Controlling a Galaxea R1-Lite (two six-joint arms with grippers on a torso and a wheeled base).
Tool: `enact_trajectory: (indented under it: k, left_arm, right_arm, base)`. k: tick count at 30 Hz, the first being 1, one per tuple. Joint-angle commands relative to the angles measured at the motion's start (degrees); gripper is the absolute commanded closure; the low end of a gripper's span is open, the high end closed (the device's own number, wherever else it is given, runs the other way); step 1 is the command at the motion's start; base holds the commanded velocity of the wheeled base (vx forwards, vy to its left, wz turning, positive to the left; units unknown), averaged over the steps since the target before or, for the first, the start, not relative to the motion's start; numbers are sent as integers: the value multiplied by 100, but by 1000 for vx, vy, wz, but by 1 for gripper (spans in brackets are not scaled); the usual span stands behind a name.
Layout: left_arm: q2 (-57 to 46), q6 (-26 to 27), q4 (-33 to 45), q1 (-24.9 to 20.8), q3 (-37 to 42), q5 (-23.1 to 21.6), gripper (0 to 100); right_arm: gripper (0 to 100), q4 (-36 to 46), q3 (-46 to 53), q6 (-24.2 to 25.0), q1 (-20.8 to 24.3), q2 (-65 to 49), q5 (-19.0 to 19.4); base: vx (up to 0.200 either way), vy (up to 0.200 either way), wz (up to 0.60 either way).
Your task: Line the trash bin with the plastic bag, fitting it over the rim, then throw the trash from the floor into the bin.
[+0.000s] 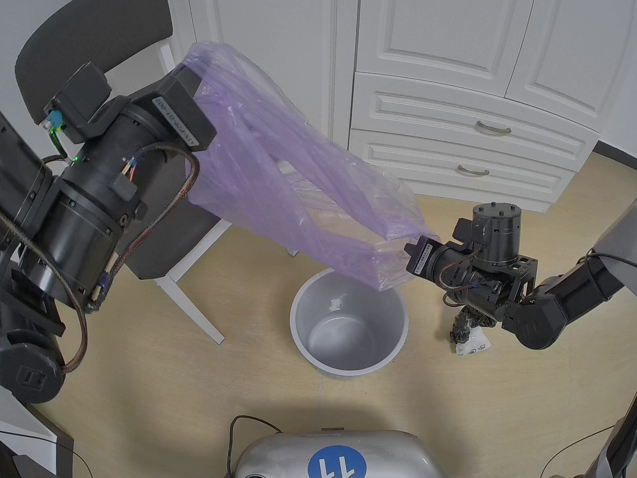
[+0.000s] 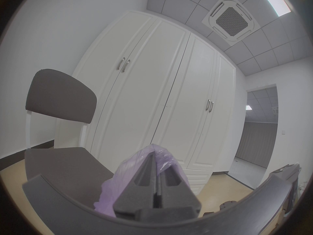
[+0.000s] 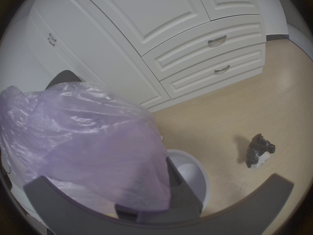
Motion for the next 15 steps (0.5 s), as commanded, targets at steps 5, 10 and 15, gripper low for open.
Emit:
enact_trajectory:
  k: [5,10,15]
  left_arm:
    - [-189,5,8,-113,69,-1,100]
    - [-207,5,8,-113,69,-1,100]
    - [-215,5,8,-113,60,-1,100]
  right_arm:
    - [100,-550,255,18,147,-30,58]
    - [0,-822,457,-52,296,-13,67]
    - [0,-840,448,-34,314,58,76]
  base:
    - [0,0,0]
    - [0,0,0]
    - [0,0,0]
